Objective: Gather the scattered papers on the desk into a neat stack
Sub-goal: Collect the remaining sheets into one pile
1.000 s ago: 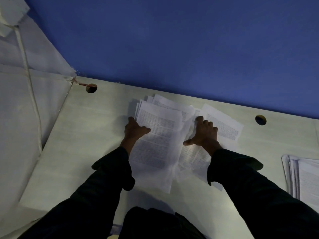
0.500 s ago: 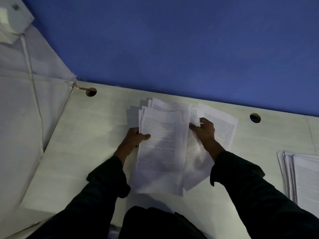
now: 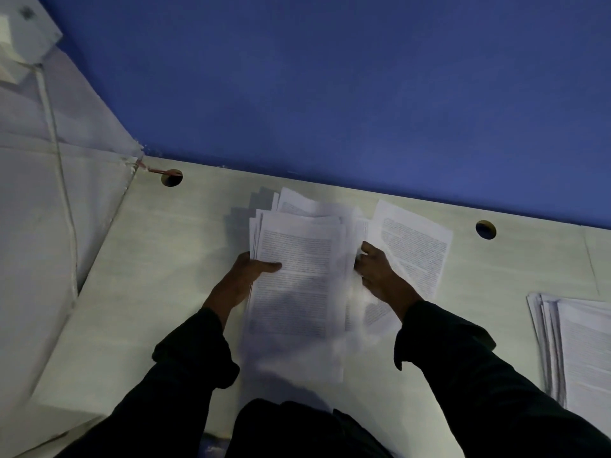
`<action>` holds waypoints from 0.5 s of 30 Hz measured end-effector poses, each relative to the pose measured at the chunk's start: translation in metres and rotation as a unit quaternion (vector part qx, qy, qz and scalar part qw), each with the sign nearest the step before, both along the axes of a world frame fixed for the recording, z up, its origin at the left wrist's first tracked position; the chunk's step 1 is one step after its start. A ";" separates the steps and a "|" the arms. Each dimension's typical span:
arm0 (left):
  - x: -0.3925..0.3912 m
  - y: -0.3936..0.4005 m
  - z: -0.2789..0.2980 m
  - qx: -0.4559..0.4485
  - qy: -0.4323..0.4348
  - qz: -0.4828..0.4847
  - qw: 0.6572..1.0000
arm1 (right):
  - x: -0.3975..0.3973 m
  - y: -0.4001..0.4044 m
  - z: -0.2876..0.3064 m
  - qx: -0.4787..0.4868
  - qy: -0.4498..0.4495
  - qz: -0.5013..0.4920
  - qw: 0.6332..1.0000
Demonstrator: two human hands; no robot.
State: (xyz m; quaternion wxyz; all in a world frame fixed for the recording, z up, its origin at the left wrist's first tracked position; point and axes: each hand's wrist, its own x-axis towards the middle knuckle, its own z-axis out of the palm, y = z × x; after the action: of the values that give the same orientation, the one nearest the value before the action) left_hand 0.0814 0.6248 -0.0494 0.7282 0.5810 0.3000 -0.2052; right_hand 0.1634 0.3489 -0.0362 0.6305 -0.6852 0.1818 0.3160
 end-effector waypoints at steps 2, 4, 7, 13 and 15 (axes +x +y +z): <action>0.000 -0.004 -0.003 0.009 -0.009 -0.021 1.000 | 0.002 0.011 -0.003 0.056 0.023 0.005 0.998; -0.002 -0.006 -0.004 0.005 0.001 -0.004 1.000 | 0.008 0.020 -0.001 0.075 0.044 0.001 0.996; -0.006 -0.003 -0.003 -0.050 0.010 0.034 0.998 | 0.013 0.024 0.004 0.128 0.060 0.035 0.989; -0.014 0.018 -0.002 -0.107 -0.009 0.021 0.994 | 0.018 0.028 0.002 0.165 0.061 0.016 0.984; -0.017 0.024 -0.004 -0.063 0.000 0.034 0.997 | 0.024 0.028 -0.011 -0.053 -0.088 0.037 0.994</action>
State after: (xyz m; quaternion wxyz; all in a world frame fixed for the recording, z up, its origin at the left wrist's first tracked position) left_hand 0.0647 0.6484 -0.0532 0.7696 0.5237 0.3065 -0.1988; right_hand 0.1878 0.3770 -0.0473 0.5947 -0.7491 0.1165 0.2676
